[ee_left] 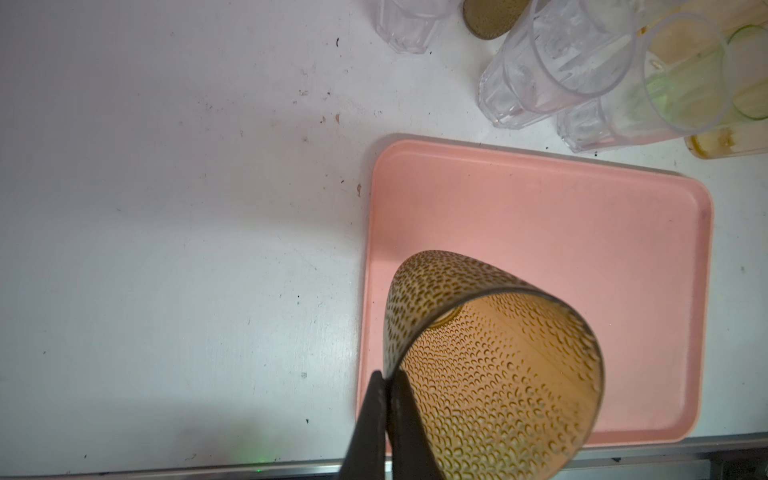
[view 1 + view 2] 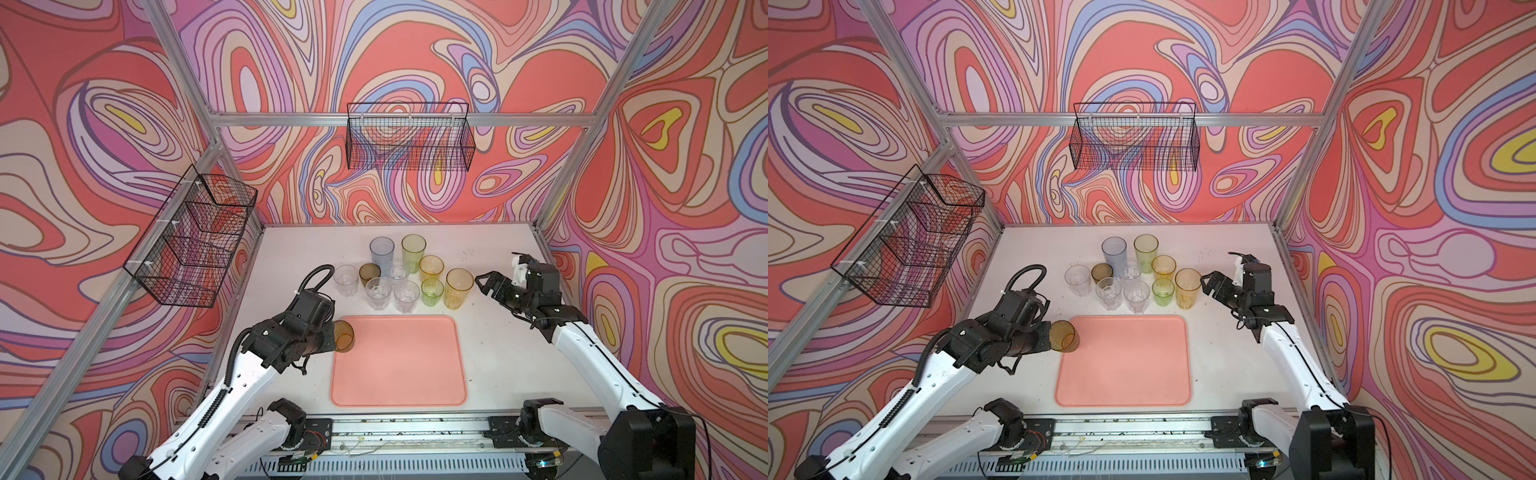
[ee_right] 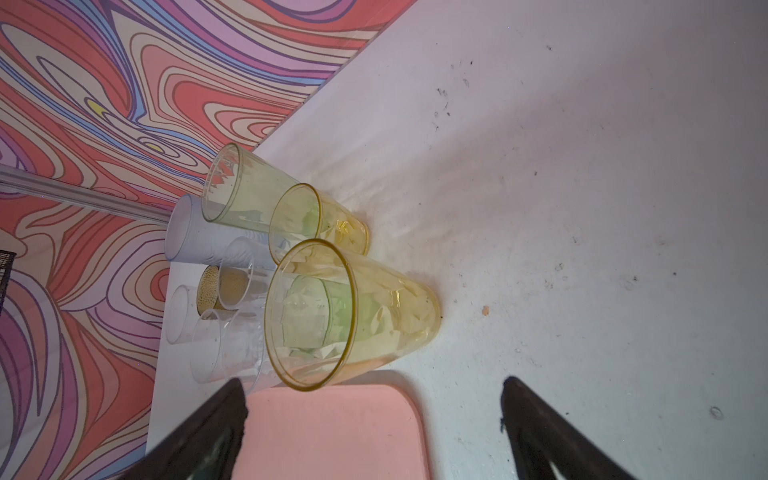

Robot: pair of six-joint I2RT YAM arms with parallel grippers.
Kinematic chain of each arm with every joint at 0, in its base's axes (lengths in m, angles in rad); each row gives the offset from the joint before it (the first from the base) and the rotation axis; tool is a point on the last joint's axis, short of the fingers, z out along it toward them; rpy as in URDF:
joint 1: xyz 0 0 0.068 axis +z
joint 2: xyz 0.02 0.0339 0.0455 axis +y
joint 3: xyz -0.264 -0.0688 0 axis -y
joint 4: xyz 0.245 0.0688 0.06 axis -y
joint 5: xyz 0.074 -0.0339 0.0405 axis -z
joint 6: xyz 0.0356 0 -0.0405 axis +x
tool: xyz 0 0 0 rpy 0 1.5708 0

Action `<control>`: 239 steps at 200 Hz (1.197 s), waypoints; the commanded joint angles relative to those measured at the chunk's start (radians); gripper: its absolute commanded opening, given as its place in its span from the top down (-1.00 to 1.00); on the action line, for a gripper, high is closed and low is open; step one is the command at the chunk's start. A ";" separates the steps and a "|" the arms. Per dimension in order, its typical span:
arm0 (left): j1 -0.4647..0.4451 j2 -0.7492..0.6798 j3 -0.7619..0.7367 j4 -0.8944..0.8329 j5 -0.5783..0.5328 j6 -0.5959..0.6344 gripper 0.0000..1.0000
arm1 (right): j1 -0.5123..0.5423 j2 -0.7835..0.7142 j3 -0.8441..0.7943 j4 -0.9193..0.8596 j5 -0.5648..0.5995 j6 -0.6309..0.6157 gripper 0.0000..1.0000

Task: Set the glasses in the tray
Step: 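Carry the amber glass with the left gripper onto the pink tray, then open the left gripper to release the amber glass on the tray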

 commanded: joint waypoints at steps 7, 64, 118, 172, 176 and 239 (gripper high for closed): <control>-0.032 -0.038 -0.033 -0.105 0.011 -0.094 1.00 | 0.006 0.008 0.007 0.002 0.021 0.004 -0.97; -0.131 -0.001 -0.023 -0.187 0.025 -0.121 1.00 | 0.006 0.011 -0.016 0.011 0.033 0.026 -0.97; -0.307 0.035 -0.038 -0.188 0.014 -0.234 1.00 | 0.005 0.014 -0.005 -0.021 0.051 0.014 -0.97; -0.353 0.062 -0.108 -0.171 0.002 -0.287 1.00 | 0.006 0.015 0.011 -0.043 0.060 0.001 -0.97; -0.353 0.061 -0.113 -0.170 0.001 -0.290 1.00 | 0.005 0.015 0.009 -0.043 0.060 0.001 -0.97; -0.354 0.076 -0.153 -0.124 0.004 -0.304 1.00 | 0.005 0.036 0.006 -0.032 0.045 0.010 -0.97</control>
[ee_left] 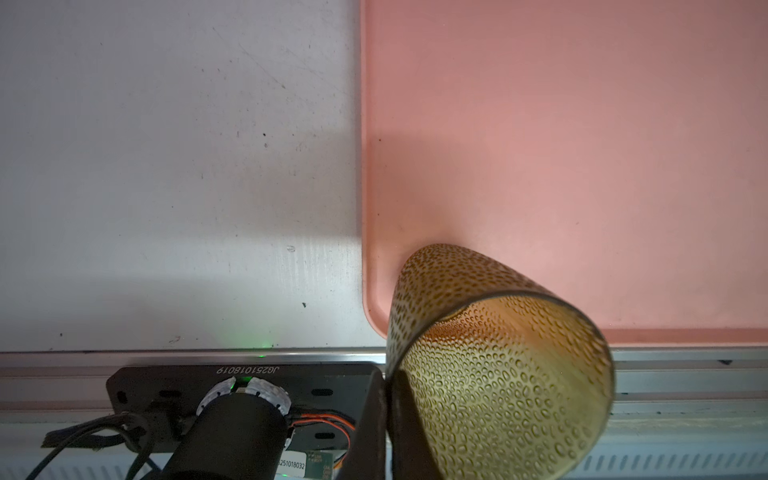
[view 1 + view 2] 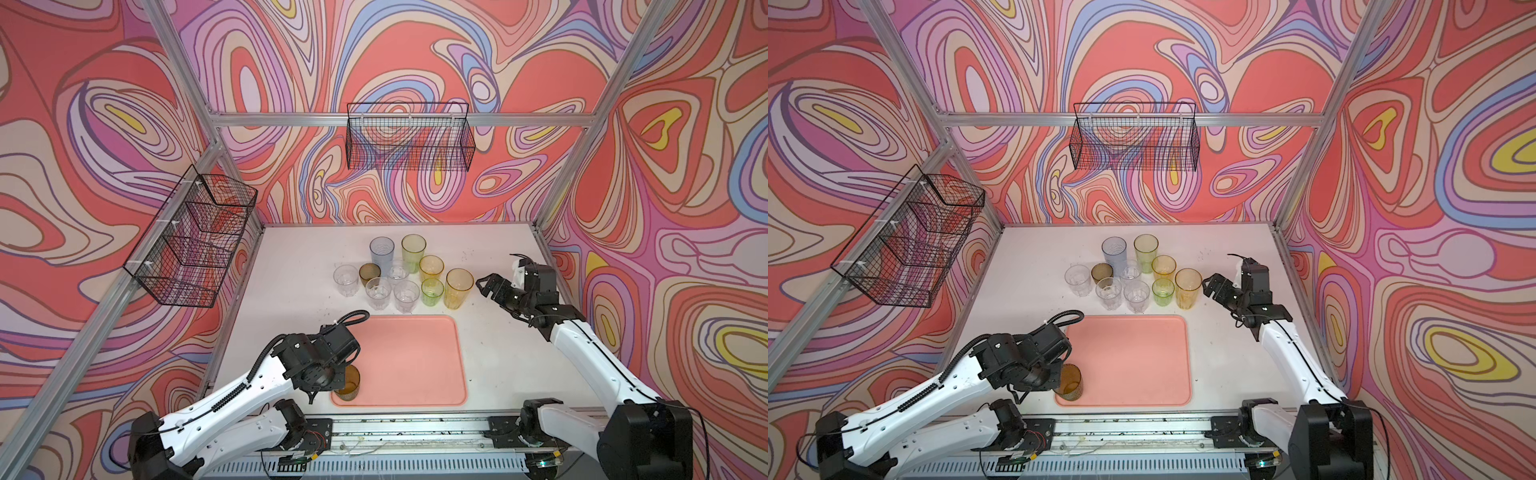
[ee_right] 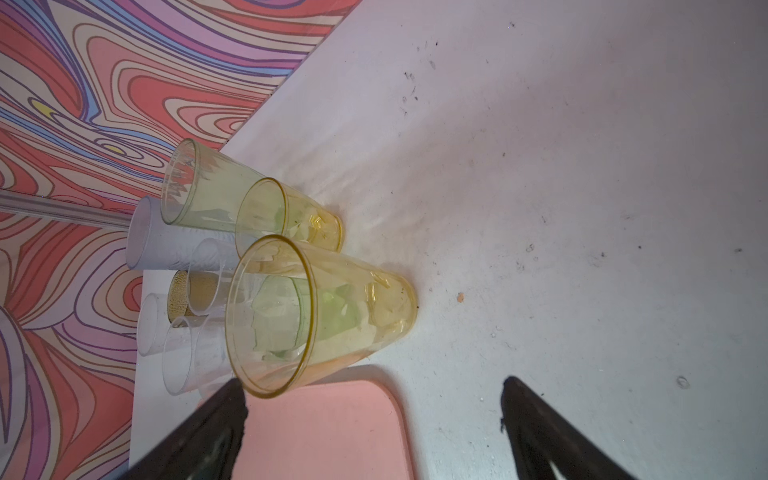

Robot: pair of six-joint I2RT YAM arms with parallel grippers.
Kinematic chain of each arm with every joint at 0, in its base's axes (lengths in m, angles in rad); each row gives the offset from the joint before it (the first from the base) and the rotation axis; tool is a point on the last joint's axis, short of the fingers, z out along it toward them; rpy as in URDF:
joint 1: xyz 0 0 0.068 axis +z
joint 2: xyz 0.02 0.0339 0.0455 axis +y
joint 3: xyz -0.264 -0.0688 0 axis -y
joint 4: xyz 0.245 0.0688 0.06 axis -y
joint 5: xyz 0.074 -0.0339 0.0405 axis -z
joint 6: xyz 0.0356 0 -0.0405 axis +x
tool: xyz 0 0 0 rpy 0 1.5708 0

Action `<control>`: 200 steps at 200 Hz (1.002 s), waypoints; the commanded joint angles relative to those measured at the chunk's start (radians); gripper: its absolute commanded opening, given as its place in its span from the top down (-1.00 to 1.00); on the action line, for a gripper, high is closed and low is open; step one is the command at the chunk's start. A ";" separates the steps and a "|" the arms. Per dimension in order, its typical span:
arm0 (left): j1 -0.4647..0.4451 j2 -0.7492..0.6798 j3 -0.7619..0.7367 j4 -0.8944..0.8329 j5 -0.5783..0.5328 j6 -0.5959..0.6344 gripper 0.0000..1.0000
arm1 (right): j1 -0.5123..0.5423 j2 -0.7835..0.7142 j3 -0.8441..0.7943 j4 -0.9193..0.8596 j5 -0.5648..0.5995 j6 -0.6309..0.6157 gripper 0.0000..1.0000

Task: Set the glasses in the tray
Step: 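Open the left gripper to release the amber glass on the tray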

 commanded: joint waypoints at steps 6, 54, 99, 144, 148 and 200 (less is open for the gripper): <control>-0.006 0.018 -0.016 0.010 -0.016 -0.027 1.00 | 0.004 0.007 0.010 0.001 0.004 -0.005 -0.97; -0.006 0.030 0.060 0.012 -0.045 -0.016 -0.19 | 0.005 -0.012 0.018 -0.018 0.002 -0.007 -0.97; -0.006 0.032 0.186 0.054 -0.136 0.021 -0.98 | 0.005 -0.030 0.034 -0.052 0.008 -0.011 -0.97; 0.057 0.104 0.263 0.230 -0.174 0.092 -1.00 | 0.006 -0.037 0.059 -0.081 0.011 -0.019 -0.97; 0.079 0.110 0.263 0.259 -0.154 0.100 -1.00 | 0.005 -0.038 0.063 -0.085 0.011 -0.020 -0.97; 0.282 0.236 0.273 0.488 0.068 0.206 -1.00 | 0.006 -0.026 0.126 -0.126 0.002 -0.050 -0.97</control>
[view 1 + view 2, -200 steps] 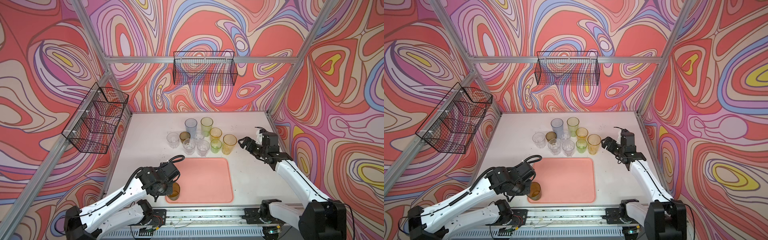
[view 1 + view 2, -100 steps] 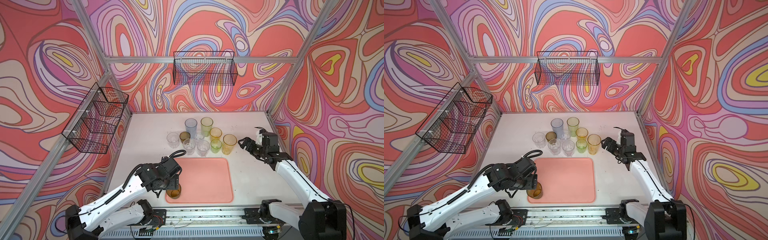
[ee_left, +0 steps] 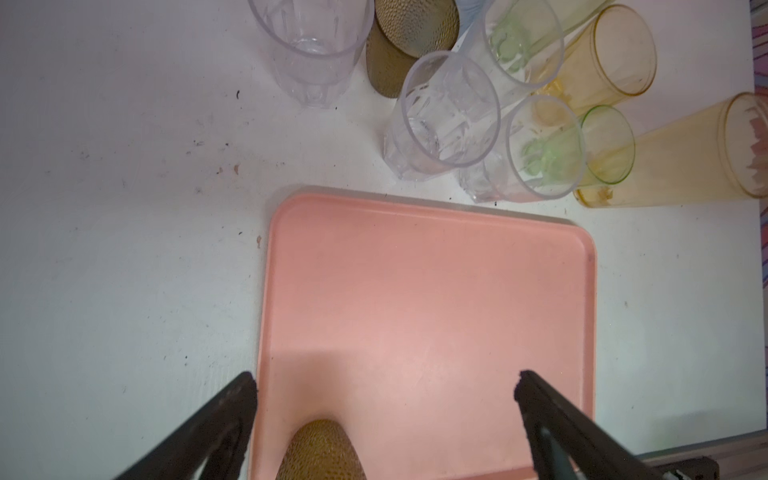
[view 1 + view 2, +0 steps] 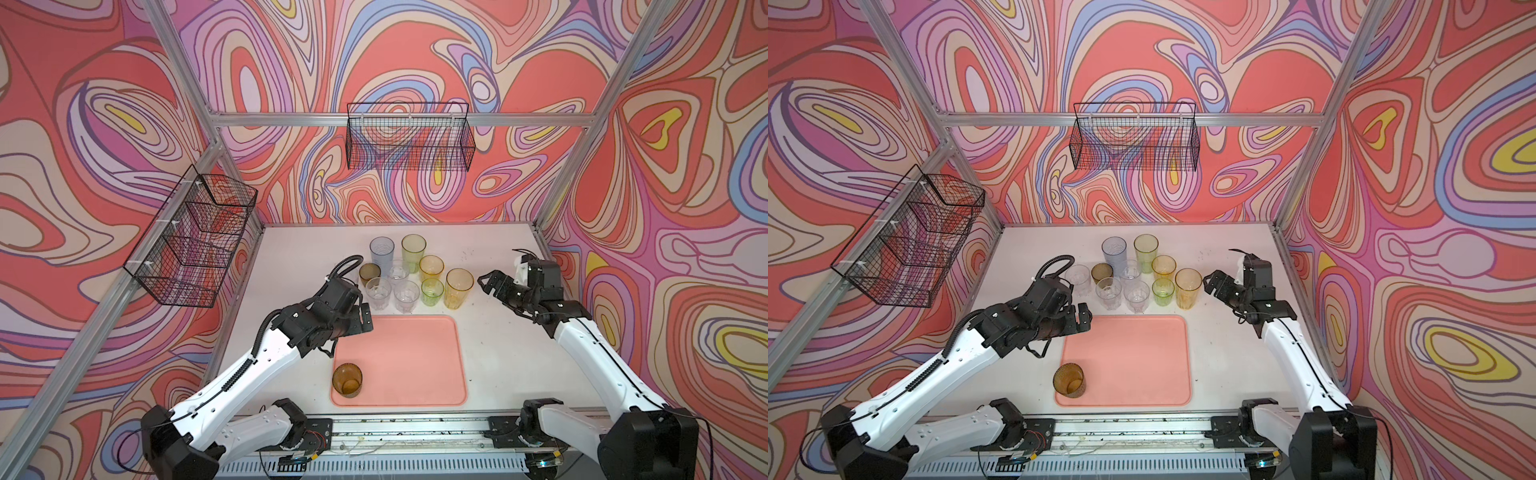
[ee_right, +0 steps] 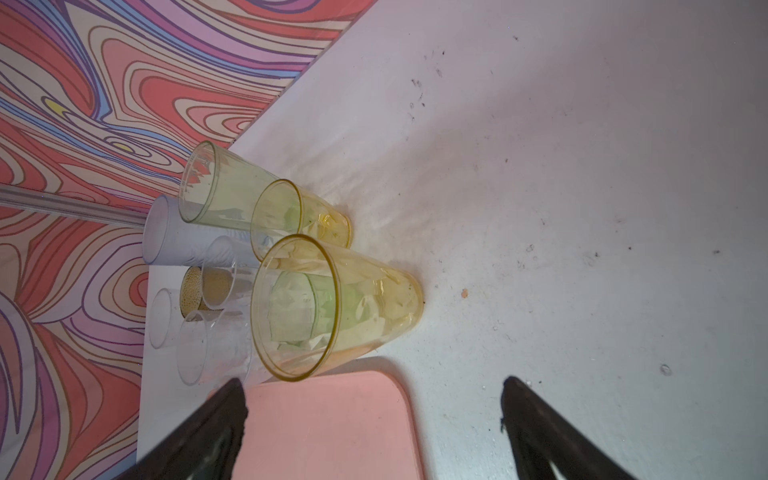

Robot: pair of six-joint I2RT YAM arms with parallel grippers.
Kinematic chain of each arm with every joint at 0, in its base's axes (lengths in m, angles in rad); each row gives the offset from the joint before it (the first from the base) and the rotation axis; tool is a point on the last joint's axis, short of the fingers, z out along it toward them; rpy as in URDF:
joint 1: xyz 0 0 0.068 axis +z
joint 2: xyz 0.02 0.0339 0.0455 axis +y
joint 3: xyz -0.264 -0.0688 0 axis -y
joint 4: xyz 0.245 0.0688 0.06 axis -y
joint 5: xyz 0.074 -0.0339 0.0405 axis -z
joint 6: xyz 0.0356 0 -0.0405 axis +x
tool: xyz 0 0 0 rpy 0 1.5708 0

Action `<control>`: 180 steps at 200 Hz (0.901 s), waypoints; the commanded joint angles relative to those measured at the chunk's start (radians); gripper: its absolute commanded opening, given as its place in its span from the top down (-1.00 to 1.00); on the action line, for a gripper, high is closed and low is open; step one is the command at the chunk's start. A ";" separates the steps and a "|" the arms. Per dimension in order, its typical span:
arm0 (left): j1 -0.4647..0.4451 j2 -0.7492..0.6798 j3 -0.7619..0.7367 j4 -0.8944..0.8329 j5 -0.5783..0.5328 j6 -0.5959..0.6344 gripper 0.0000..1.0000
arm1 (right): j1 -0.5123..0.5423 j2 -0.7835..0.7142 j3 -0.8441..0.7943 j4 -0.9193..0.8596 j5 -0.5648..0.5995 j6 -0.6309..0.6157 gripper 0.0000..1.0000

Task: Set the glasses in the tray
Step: 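Open the left gripper to release the amber glass on the tray, then move the left gripper back over the clear glass near the cluster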

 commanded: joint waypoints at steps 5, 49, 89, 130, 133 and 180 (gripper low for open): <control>0.083 0.079 0.028 0.129 0.125 0.079 -1.00 | 0.006 -0.006 0.046 -0.029 0.010 -0.031 -0.97; 0.206 0.144 0.006 0.254 0.218 0.083 -0.89 | 0.005 -0.008 0.058 -0.046 0.026 -0.020 -0.97; 0.308 0.134 -0.030 0.300 0.230 0.093 -0.56 | 0.005 -0.008 0.058 0.005 -0.010 -0.001 -0.97; 0.349 0.164 -0.018 0.307 0.196 0.112 -0.42 | 0.005 -0.008 0.079 0.047 -0.083 -0.042 -0.97; 0.352 0.164 -0.018 0.311 0.198 0.112 -0.40 | 0.005 -0.009 0.081 0.047 -0.085 -0.048 -0.97; 0.422 0.188 -0.002 0.297 0.247 0.135 -0.32 | 0.006 -0.088 0.032 0.155 -0.120 -0.070 -0.97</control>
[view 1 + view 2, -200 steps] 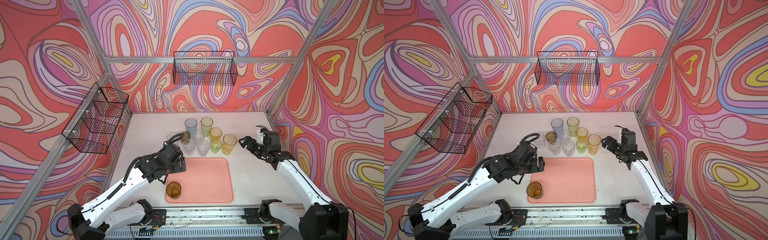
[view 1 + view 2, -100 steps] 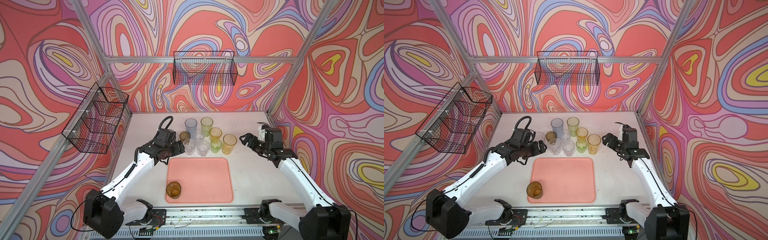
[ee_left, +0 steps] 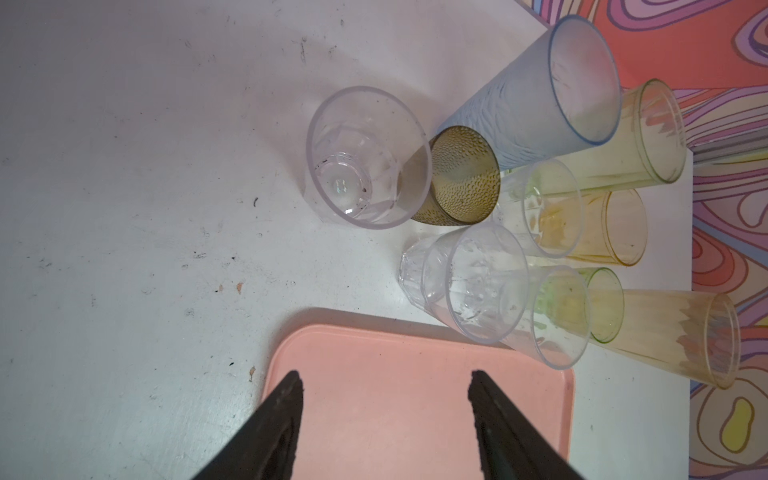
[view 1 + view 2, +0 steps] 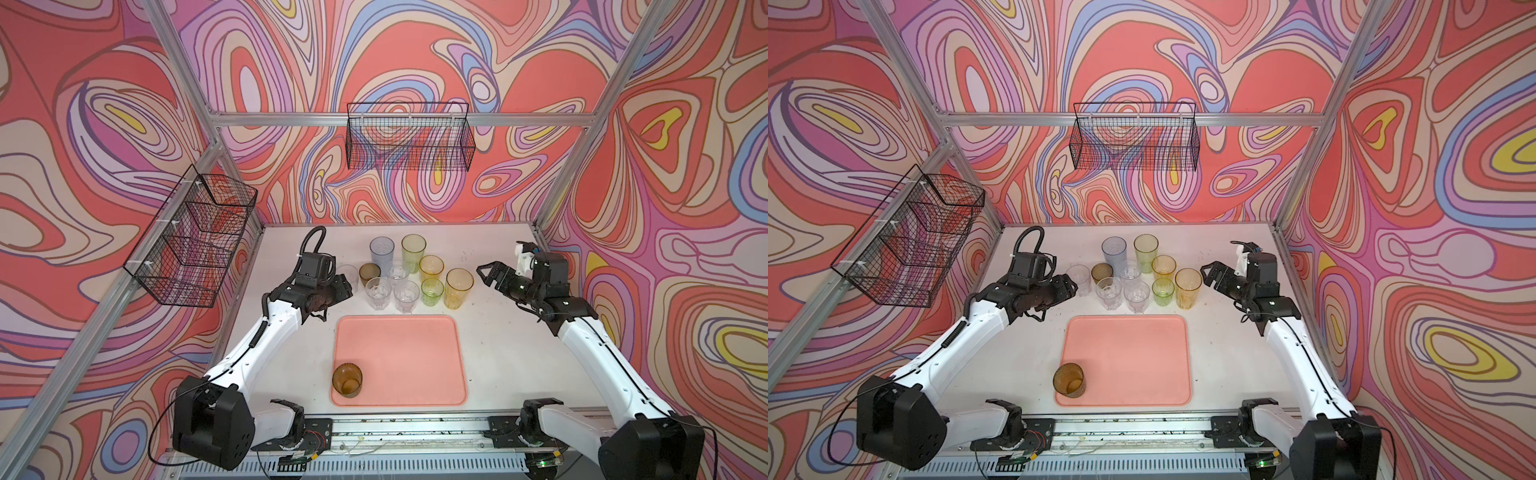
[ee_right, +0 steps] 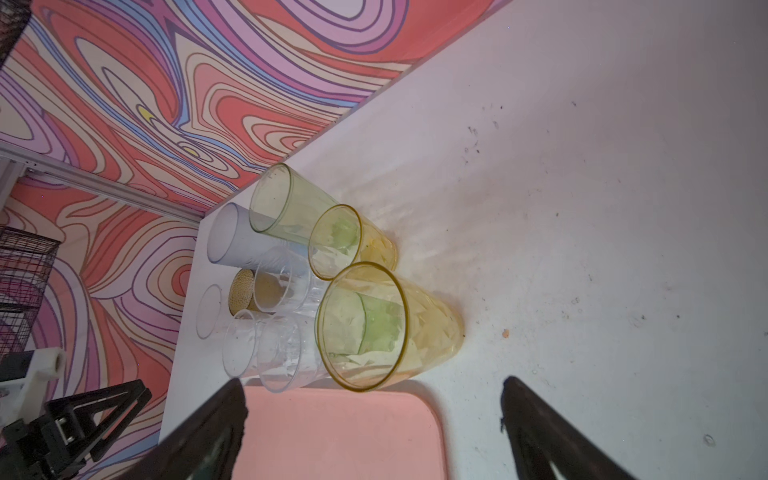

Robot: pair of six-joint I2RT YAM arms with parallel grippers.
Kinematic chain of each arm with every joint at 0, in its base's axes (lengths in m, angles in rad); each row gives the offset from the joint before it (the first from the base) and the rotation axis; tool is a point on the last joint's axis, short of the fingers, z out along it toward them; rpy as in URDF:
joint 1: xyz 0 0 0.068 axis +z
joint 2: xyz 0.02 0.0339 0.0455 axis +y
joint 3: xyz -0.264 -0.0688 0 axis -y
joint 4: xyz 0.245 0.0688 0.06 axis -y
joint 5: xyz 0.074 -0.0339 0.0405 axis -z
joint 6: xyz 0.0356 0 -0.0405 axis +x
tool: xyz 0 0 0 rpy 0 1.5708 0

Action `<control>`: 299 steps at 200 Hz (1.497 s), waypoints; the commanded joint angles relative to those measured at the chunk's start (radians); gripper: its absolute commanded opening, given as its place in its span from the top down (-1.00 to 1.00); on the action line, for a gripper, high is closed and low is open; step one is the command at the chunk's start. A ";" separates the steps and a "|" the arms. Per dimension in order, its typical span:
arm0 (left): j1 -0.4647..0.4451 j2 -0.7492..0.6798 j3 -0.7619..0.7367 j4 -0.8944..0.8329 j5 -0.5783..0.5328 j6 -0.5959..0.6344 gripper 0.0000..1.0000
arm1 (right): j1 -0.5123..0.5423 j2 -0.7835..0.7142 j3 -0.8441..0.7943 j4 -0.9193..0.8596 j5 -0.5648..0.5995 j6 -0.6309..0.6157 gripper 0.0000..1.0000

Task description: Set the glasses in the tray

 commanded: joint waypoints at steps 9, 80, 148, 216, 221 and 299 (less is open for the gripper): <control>0.042 0.013 0.014 0.010 0.020 0.024 -0.32 | 0.005 -0.065 -0.020 0.118 -0.089 -0.029 -0.97; 0.124 0.110 0.016 0.117 0.132 0.003 -0.18 | 0.006 -0.084 0.006 0.139 -0.268 0.003 -0.97; 0.127 0.196 0.101 0.096 0.071 0.049 0.20 | 0.007 -0.105 -0.015 0.115 -0.212 0.025 -0.97; 0.127 0.279 0.175 0.077 0.047 0.073 0.27 | 0.006 -0.148 -0.144 0.258 -0.204 0.045 -0.97; 0.127 0.283 0.177 0.077 0.047 0.072 0.28 | 0.006 -0.146 -0.150 0.261 -0.204 0.048 -0.97; 0.128 0.354 0.216 0.056 0.025 0.093 0.40 | 0.007 -0.091 -0.102 0.194 -0.234 0.052 -0.96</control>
